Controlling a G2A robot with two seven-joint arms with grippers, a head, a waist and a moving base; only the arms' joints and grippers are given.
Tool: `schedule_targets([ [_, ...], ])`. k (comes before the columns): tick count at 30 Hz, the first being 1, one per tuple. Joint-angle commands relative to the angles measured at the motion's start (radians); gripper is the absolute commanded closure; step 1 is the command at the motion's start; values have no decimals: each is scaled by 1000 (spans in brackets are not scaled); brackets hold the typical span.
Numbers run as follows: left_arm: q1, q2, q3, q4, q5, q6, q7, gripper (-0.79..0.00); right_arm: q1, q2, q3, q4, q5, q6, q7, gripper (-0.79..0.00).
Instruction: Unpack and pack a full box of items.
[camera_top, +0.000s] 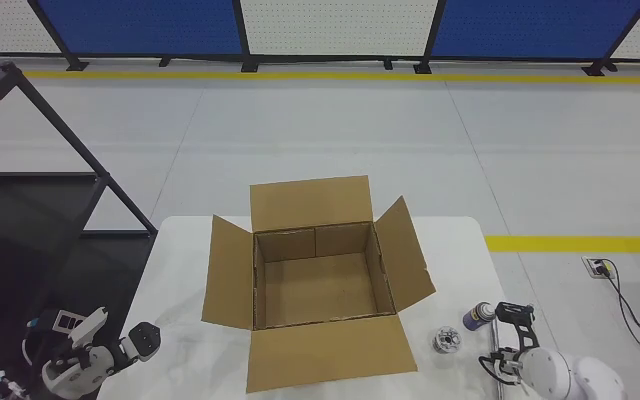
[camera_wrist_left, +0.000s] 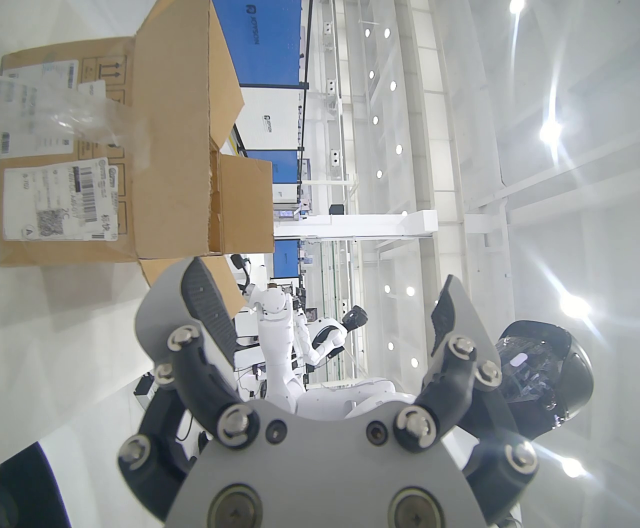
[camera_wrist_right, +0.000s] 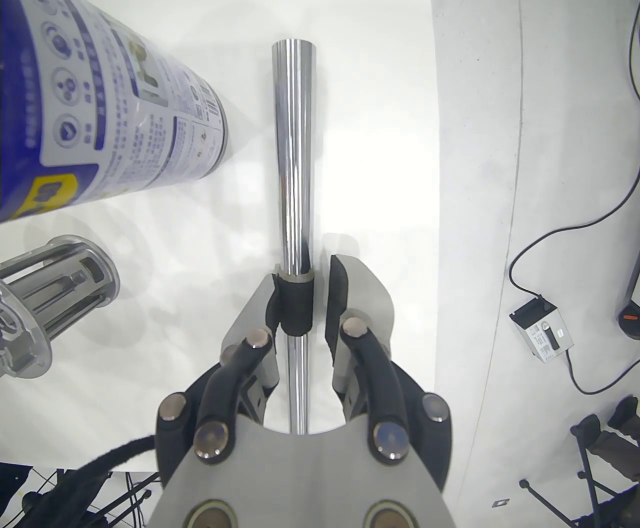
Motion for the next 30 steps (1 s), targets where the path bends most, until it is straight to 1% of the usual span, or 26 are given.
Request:
schedule_targets([
  [1, 0, 0, 0, 0, 0, 0, 0, -785, 4, 1, -2, 8, 2, -6, 3, -160],
  [4, 0, 0, 0, 0, 0, 0, 0, -785, 12, 2, -1, 21, 13, -15, 8, -95],
  [5, 0, 0, 0, 0, 0, 0, 0, -785, 15, 3, 0, 25, 16, -18, 9, -31],
  [6, 0, 0, 0, 0, 0, 0, 0, -785, 17, 3, 1, 29, 20, -21, 9, 0],
  [12, 0, 0, 0, 0, 0, 0, 0, -785, 10, 8, 26, 12, 45, -22, 1, 0],
  [19, 0, 0, 0, 0, 0, 0, 0, -785, -52, 17, 120, -90, 113, -36, -2, 0],
  [25, 0, 0, 0, 0, 0, 0, 0, -785, -120, 25, 256, -215, 254, -71, -16, 0],
  [30, 0, 0, 0, 0, 0, 0, 0, -785, -167, 32, 361, -345, 432, -169, -2, 0],
])
